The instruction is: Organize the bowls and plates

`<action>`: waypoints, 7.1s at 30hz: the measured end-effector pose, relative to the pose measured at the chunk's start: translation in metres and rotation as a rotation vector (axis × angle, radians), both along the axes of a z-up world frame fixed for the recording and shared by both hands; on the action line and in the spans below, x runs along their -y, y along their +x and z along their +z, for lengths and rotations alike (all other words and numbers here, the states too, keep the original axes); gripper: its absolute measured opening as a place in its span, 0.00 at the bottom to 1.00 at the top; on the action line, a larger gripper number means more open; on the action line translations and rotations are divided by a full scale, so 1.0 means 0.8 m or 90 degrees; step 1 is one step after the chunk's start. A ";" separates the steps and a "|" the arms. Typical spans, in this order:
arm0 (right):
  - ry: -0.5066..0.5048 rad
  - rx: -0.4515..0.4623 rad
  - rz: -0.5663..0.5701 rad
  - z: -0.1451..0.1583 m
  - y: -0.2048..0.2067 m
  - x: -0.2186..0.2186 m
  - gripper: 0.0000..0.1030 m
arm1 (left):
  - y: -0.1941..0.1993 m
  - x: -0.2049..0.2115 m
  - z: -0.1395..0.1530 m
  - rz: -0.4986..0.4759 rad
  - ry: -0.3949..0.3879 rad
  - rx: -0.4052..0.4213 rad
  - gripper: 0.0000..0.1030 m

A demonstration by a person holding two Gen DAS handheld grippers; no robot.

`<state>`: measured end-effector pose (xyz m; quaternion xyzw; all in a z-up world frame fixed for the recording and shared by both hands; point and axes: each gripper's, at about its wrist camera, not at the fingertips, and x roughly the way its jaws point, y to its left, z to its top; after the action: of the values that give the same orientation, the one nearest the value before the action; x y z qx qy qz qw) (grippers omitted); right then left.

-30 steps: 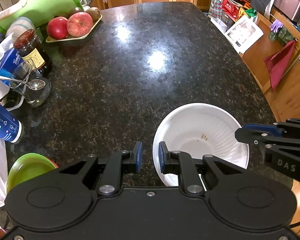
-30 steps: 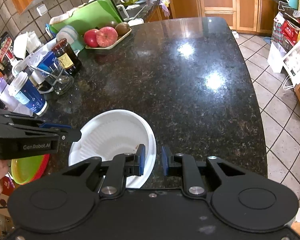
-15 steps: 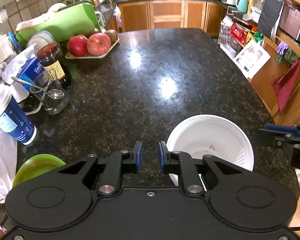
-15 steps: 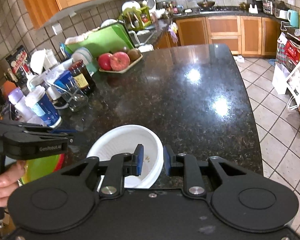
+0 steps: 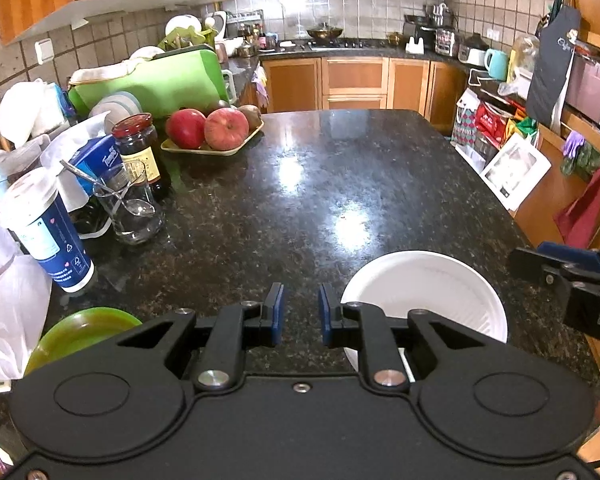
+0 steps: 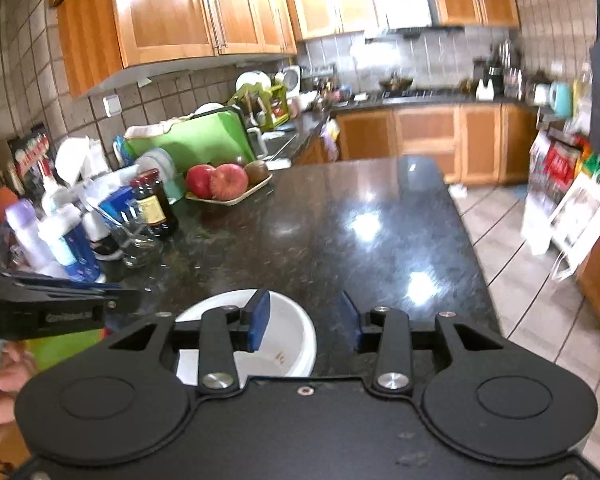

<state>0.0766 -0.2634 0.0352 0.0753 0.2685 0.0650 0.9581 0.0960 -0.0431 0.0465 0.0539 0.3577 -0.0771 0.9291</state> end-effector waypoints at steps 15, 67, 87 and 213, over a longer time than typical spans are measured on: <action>0.071 0.002 -0.013 -0.019 0.010 0.011 0.40 | 0.002 -0.015 -0.031 0.021 -0.053 -0.040 0.30; 0.057 -0.171 0.065 -0.060 0.066 0.003 0.38 | 0.017 0.019 -0.053 -0.071 -0.044 -0.098 0.29; 0.070 -0.215 0.098 -0.077 0.077 -0.005 0.23 | 0.018 0.035 -0.064 -0.049 -0.040 -0.108 0.29; 0.021 -0.128 0.077 -0.009 0.039 -0.345 0.24 | -0.024 -0.314 -0.014 0.007 -0.105 -0.094 0.28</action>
<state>0.1080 0.0123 0.0281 0.0806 0.3662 0.1194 0.9193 0.0770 0.2081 0.0355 -0.0308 0.4177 -0.1047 0.9020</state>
